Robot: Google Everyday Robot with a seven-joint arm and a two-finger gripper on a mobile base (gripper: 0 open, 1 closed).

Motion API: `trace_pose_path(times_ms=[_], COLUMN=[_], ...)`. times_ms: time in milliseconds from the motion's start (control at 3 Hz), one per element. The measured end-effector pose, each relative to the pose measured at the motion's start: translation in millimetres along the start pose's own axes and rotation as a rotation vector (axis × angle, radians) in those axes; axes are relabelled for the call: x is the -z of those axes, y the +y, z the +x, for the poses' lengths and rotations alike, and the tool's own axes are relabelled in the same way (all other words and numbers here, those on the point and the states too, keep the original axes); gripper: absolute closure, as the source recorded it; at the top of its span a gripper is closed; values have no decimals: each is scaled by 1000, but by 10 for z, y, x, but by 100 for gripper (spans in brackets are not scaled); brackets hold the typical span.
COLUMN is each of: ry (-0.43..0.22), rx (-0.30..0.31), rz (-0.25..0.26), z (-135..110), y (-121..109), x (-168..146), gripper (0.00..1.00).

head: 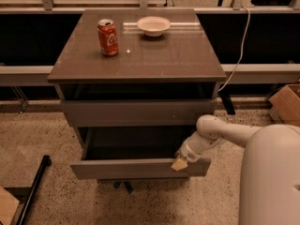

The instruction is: Open middle drawer

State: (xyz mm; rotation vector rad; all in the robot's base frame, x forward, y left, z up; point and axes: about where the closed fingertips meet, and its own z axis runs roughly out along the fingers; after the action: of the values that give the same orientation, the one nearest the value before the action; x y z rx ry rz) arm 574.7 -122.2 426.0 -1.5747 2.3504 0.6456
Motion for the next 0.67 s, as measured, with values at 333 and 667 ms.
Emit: trace_pose_path(times_ms=[333,667], ry=[0,1], rx=[0,0], rz=[-2,-3], z=[0,1], y=[6,7], x=[-11,-12], gripper=[0,0])
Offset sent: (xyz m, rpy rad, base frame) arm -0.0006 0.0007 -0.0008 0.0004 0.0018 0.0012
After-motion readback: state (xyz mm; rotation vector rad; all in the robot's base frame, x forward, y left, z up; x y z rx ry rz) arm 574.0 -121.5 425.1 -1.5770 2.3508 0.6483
